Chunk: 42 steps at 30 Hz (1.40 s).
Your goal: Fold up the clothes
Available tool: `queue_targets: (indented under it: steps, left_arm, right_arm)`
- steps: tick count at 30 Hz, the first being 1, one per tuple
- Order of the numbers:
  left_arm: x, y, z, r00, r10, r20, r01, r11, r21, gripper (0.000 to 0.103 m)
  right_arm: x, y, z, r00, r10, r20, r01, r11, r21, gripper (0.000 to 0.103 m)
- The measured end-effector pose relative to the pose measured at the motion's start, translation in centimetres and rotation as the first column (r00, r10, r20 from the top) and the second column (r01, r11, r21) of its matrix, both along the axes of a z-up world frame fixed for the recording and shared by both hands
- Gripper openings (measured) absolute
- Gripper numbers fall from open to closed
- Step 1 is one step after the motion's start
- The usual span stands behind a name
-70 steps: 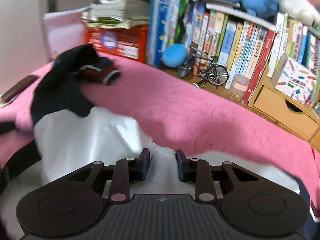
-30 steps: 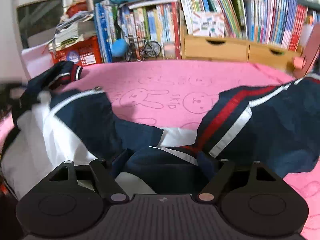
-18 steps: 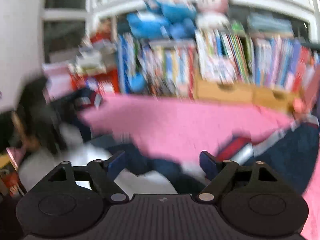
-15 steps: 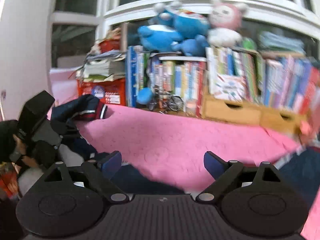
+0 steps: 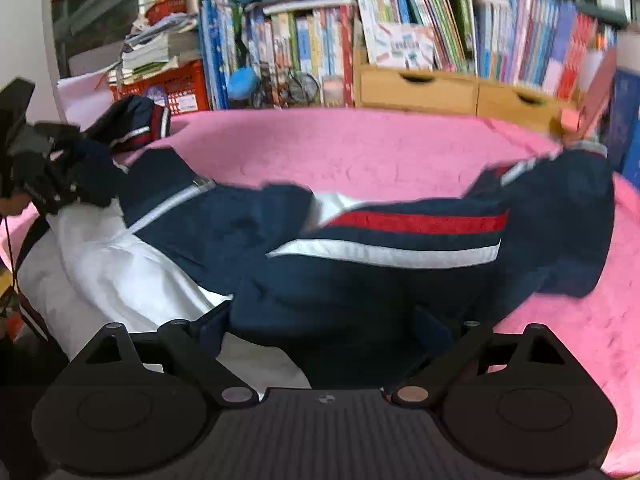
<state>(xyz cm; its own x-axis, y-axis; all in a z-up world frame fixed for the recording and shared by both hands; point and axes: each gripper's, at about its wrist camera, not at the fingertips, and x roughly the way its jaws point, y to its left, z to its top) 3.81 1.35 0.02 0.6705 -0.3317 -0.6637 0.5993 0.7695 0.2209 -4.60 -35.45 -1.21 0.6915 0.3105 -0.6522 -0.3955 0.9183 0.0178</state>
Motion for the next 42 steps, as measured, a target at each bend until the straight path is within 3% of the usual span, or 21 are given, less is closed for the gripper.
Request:
queue_targets:
  steps: [4, 8, 10, 12, 13, 14, 18, 20, 22, 23, 25, 27, 28, 29, 31, 33, 34, 35, 36, 39, 42]
  left_arm:
    - [0.7, -1.7, 1.5, 0.989, -0.141, 0.037, 0.144, 0.985, -0.091, 0.103]
    - [4.4, -4.6, -2.7, 0.966, -0.129, -0.226, 0.109, 0.989, -0.102, 0.103]
    - [4.5, -4.7, -4.1, 0.961, -0.102, -0.257, 0.07, 0.989, -0.131, 0.103]
    - [4.0, -4.2, -4.3, 0.966, -0.054, -0.252, 0.013, 0.987, -0.162, 0.093]
    - [3.7, -4.0, -4.0, 0.969, -0.017, -0.247, -0.026, 0.985, -0.171, 0.088]
    - [3.4, -3.9, -3.7, 0.969, 0.016, -0.248, -0.061, 0.982, -0.176, 0.075]
    - [3.5, -3.7, -1.4, 0.962, 0.133, -0.237, -0.178, 0.968, -0.178, 0.036]
    - [4.3, -4.0, 0.2, 0.973, 0.196, -0.118, -0.214, 0.964, -0.158, 0.032]
    - [5.2, -5.0, 1.8, 0.963, 0.256, 0.082, -0.248, 0.964, -0.098, 0.031]
    - [6.0, -5.6, 2.4, 0.939, 0.281, 0.196, -0.274, 0.96, -0.064, 0.03]
    - [8.5, -6.8, 3.0, 0.849, 0.326, 0.416, -0.356, 0.934, -0.006, 0.029]
    - [12.8, -7.5, 2.0, 0.764, 0.384, 0.519, -0.479, 0.876, 0.057, 0.03]
    - [15.3, -7.4, 1.1, 0.741, 0.414, 0.528, -0.53, 0.844, 0.082, 0.031]
    - [17.9, -6.8, 0.1, 0.746, 0.456, 0.486, -0.565, 0.819, 0.099, 0.031]
    - [21.5, -4.4, -0.9, 0.755, 0.56, 0.34, -0.617, 0.783, 0.081, 0.031]
    - [21.4, -0.6, -0.3, 0.757, 0.624, 0.194, -0.629, 0.776, -0.042, 0.032]
    - [20.4, 1.3, 0.3, 0.769, 0.624, 0.139, -0.613, 0.782, -0.112, 0.033]
    - [19.1, 2.9, 0.9, 0.796, 0.595, 0.106, -0.576, 0.8, -0.166, 0.036]
    - [17.6, 3.7, 1.5, 0.83, 0.552, 0.079, -0.529, 0.825, -0.202, 0.043]
    - [13.4, 3.5, 1.8, 0.927, 0.373, 0.033, -0.354, 0.902, -0.248, 0.063]
    - [11.6, 0.0, 0.2, 0.96, 0.261, 0.103, -0.25, 0.962, -0.109, 0.072]
  right_arm:
    - [0.2, 1.1, 3.5, 0.99, 0.057, 0.126, -0.061, 0.998, 0.028, 0.093]
    - [2.5, 3.6, 3.0, 0.992, 0.105, 0.066, -0.106, 0.994, 0.02, 0.093]
    - [3.5, 4.8, 1.6, 0.994, 0.109, -0.012, -0.109, 0.994, -0.008, 0.088]
    - [3.9, 5.5, -0.3, 0.991, 0.101, -0.088, -0.101, 0.995, -0.001, 0.056]
    - [3.8, 5.8, -0.7, 0.991, 0.094, -0.095, -0.093, 0.996, 0.016, 0.049]
    - [3.6, 6.2, -0.7, 0.992, 0.09, -0.084, -0.089, 0.996, 0.019, 0.028]
    - [3.8, 7.7, 2.2, 0.991, 0.084, 0.102, -0.08, 0.996, -0.041, 0.012]
    - [5.0, 9.0, 3.8, 0.973, 0.1, 0.21, -0.082, 0.992, -0.093, 0.01]
    - [7.4, 11.2, 5.0, 0.944, 0.111, 0.311, -0.066, 0.986, -0.15, 0.009]
    - [9.4, 12.1, 5.7, 0.928, 0.112, 0.357, -0.054, 0.984, -0.168, 0.008]
    - [13.6, 13.8, 7.1, 0.887, 0.111, 0.448, -0.021, 0.979, -0.201, 0.007]
    - [19.0, 15.3, 7.2, 0.838, 0.084, 0.539, 0.05, 0.972, -0.229, 0.008]
    - [22.1, 16.0, 6.6, 0.827, 0.064, 0.558, 0.086, 0.967, -0.238, 0.008]
    - [25.2, 16.5, 5.8, 0.826, 0.032, 0.563, 0.126, 0.962, -0.241, 0.009]
    - [30.5, 16.9, 4.1, 0.878, -0.069, 0.474, 0.209, 0.946, -0.25, 0.013]
    - [33.3, 16.3, 3.8, 0.914, -0.179, 0.363, 0.275, 0.933, -0.231, 0.018]
    - [32.4, 15.2, 4.1, 0.918, -0.185, 0.351, 0.255, 0.953, -0.164, 0.024]
    - [31.0, 14.1, 4.3, 0.931, -0.143, 0.335, 0.184, 0.978, -0.096, 0.044]
    - [29.6, 13.3, 4.1, 0.952, -0.084, 0.295, 0.105, 0.993, -0.056, 0.054]
    - [26.3, 13.2, 2.1, 0.987, 0.054, 0.15, -0.052, 0.999, -0.014, 0.053]
    - [24.8, 15.5, -1.3, 0.987, 0.145, 0.073, -0.14, 0.988, -0.069, 0.053]
